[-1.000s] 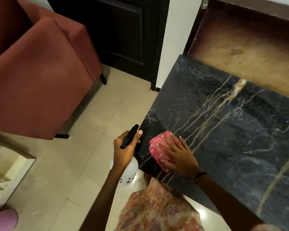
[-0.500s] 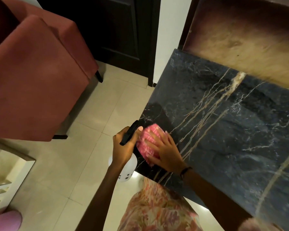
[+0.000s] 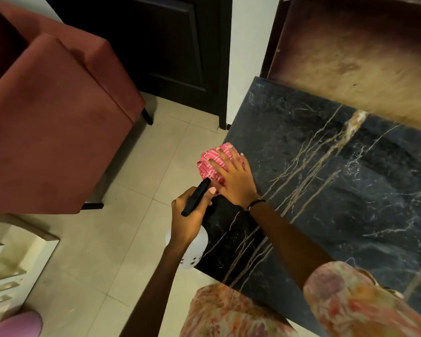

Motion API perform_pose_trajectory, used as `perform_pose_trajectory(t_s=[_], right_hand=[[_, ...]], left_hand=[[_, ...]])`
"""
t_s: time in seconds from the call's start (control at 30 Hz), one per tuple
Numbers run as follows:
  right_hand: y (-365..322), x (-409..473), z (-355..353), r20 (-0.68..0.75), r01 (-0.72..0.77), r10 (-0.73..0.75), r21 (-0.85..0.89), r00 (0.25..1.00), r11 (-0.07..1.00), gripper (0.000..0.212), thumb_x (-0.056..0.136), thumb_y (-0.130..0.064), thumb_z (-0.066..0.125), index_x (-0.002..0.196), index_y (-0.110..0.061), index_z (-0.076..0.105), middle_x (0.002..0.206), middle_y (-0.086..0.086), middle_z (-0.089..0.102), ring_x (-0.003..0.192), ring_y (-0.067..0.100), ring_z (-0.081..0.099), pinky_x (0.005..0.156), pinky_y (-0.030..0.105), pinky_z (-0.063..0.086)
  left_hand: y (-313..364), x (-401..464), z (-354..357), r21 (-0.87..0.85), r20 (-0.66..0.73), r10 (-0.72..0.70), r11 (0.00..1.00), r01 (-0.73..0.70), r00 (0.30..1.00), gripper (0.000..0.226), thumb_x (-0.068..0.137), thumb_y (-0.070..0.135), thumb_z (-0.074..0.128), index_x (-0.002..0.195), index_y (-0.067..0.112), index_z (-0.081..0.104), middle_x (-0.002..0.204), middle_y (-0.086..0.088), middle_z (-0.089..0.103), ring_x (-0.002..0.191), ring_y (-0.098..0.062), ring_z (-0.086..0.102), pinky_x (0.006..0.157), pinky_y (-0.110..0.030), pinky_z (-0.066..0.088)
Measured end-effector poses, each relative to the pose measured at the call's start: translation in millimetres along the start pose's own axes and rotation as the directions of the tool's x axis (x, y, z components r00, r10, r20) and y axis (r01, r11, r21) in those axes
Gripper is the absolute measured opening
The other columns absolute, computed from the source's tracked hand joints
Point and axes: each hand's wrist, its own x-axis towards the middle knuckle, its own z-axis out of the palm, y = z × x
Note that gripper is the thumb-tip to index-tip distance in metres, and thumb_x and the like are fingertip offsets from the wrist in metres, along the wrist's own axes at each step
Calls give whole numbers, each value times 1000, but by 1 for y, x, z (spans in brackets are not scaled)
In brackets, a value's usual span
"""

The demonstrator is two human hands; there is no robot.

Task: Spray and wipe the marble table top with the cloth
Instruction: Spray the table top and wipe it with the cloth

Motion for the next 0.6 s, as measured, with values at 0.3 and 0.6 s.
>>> perform_pose_trajectory(t_s=[0.3, 0.6], right_hand=[[25, -136, 7, 41, 216, -217, 27, 975, 976, 59, 93, -63, 33, 145, -37, 32, 150, 3, 37, 141, 31, 26, 115, 54, 15], [68, 0, -21, -26, -76, 76, 8, 997, 997, 68, 86, -61, 33, 144, -25, 39, 151, 13, 36, 142, 37, 24, 113, 57, 22]], left_hand=[[19, 21, 17, -55, 31, -36, 998, 38, 999, 34, 80, 44, 64, 77, 10, 66, 63, -6, 64, 46, -7, 50, 52, -21, 39], [38, 44, 46, -50, 37, 18, 999, -16, 999, 43, 79, 50, 64, 77, 7, 65, 69, -22, 63, 47, -20, 48, 47, -33, 39]])
